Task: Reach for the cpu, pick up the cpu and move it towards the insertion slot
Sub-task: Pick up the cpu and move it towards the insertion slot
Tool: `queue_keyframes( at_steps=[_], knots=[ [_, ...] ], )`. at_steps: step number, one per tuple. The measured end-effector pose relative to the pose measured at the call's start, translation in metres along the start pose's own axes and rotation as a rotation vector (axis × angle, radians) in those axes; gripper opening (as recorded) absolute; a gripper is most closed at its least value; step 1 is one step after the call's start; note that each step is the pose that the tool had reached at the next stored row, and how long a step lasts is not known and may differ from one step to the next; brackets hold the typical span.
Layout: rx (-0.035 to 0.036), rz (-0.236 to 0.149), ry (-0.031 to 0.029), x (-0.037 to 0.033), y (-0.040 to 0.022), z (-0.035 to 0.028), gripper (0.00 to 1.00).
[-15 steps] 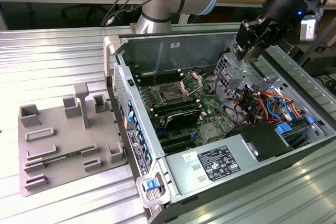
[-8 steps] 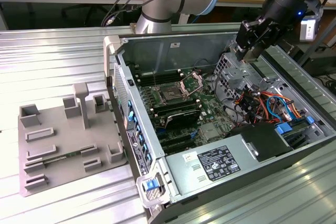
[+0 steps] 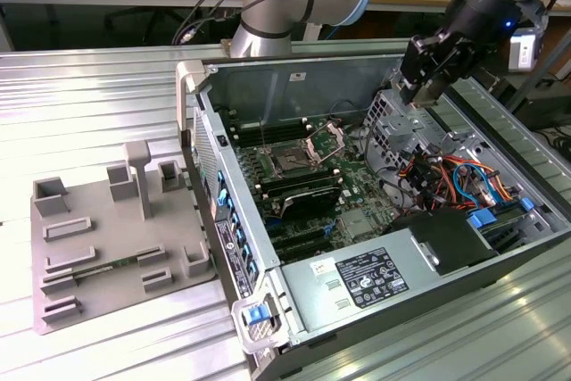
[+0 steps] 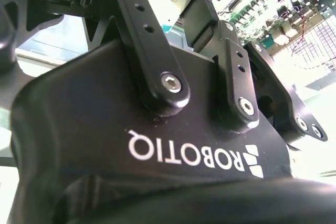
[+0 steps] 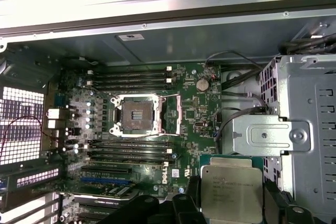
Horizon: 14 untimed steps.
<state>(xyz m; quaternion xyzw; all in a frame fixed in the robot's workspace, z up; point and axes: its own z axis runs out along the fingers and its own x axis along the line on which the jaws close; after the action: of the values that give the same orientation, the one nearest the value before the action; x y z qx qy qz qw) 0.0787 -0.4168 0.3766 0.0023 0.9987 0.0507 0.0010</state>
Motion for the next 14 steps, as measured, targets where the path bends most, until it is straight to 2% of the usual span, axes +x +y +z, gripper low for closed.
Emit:
queue_keyframes(
  at_steps=[3, 8, 14],
  knots=[
    [-0.0001, 0.000, -0.0001, 0.0032, -0.0001, 0.0006, 0.55],
    [-0.0001, 0.000, 0.0000, 0.0140, -0.0003, 0.0015, 0.55],
    [0.0001, 0.000, 0.0001, 0.0189, -0.0005, 0.0038, 0.55]
  ],
)
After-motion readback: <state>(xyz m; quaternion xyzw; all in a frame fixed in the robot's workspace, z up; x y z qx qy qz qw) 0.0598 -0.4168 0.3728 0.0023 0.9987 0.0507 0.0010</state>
